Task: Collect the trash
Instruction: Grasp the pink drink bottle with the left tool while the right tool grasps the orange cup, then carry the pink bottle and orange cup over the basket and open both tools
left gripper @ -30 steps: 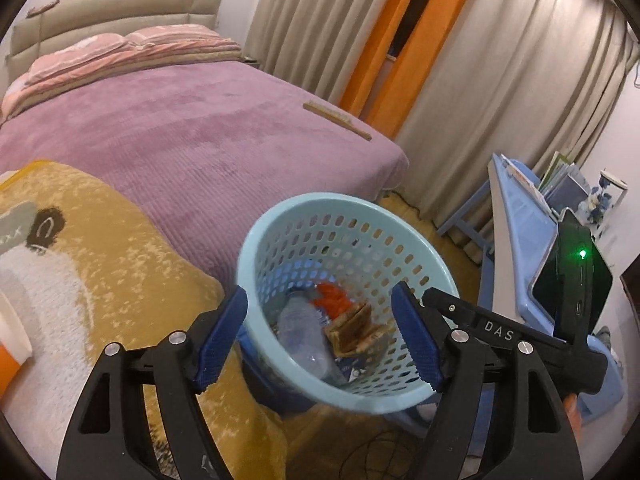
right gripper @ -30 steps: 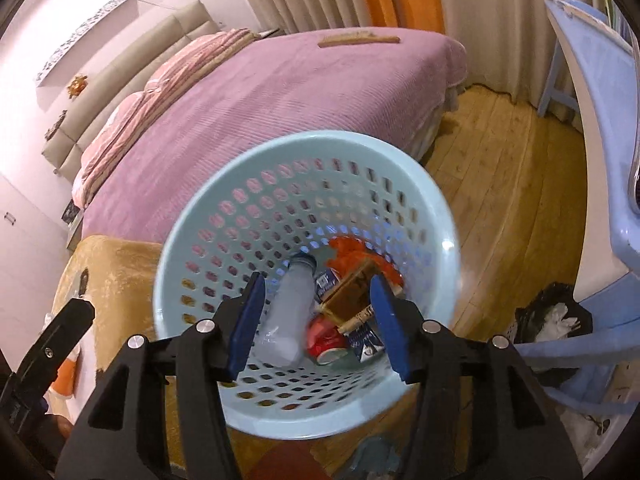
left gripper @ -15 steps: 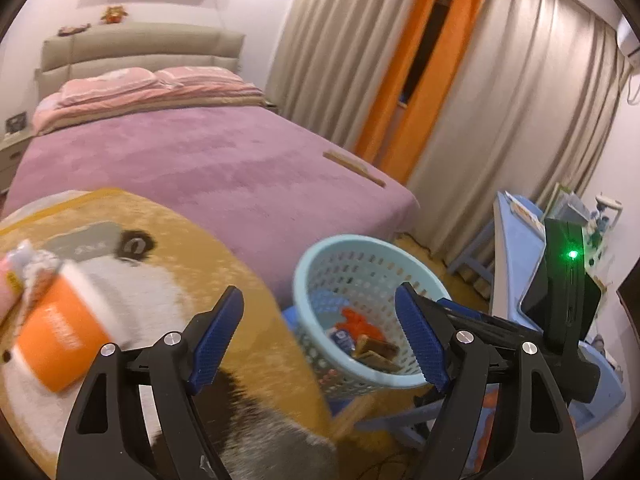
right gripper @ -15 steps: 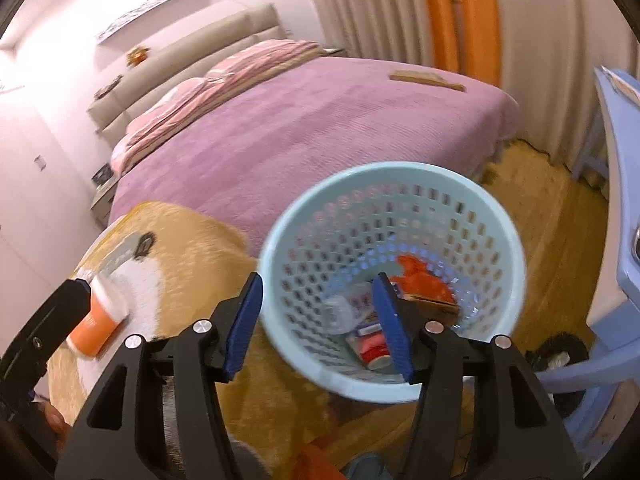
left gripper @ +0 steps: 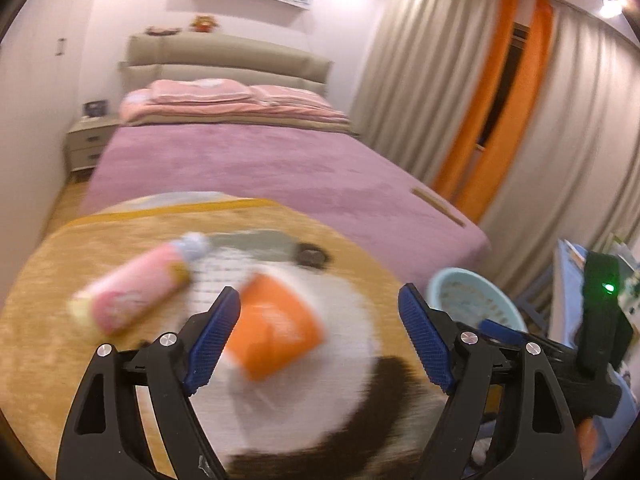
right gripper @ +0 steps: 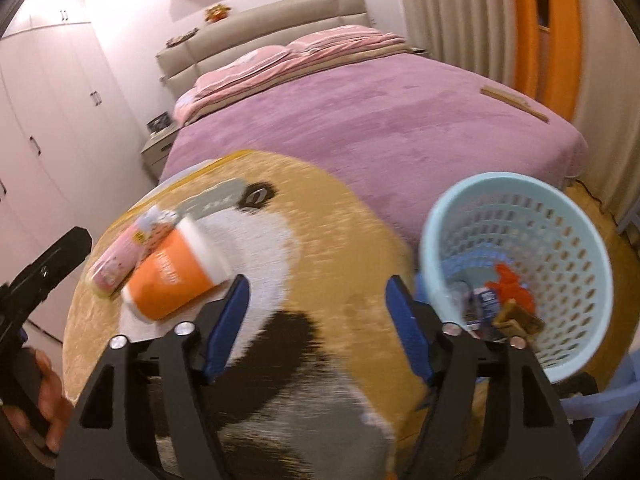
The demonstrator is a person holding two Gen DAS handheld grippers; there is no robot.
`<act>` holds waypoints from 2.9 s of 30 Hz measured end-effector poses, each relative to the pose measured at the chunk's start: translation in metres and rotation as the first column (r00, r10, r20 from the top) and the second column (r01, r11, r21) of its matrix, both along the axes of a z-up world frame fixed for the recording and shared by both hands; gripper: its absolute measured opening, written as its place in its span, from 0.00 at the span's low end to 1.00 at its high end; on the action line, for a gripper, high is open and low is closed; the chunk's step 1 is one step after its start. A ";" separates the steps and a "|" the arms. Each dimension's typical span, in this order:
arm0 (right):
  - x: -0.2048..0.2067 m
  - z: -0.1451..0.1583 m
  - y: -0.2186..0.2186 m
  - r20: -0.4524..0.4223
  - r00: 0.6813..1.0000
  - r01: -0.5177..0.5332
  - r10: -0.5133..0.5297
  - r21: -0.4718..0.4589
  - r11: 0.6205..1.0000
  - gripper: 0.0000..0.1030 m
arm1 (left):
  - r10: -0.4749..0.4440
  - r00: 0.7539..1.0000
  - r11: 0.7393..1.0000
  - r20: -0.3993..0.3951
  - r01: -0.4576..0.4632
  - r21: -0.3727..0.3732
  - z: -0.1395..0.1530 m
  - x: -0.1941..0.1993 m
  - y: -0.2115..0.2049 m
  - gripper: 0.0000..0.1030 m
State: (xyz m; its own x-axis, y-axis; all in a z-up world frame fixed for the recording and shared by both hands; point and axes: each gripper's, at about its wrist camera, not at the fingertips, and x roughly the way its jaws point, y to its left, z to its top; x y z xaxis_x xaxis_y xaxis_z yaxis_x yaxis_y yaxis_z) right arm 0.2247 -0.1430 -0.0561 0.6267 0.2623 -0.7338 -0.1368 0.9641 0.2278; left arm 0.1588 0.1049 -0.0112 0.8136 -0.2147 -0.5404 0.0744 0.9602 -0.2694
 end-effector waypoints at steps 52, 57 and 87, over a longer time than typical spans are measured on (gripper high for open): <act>0.037 -0.036 0.150 -0.137 0.975 -0.171 0.175 0.042 0.984 0.44 | 0.017 0.978 0.975 -0.207 0.029 0.218 -0.076 0.063 0.098 0.52; 0.024 -0.029 0.134 -0.107 0.973 -0.202 0.205 0.041 0.979 0.43 | 0.024 0.971 0.993 -0.239 0.006 0.122 -0.074 0.045 0.104 0.48; -0.028 0.037 0.041 0.119 0.972 -0.205 0.202 0.012 0.979 0.43 | -0.071 0.996 0.996 -0.047 0.073 0.043 0.012 -0.038 0.021 0.44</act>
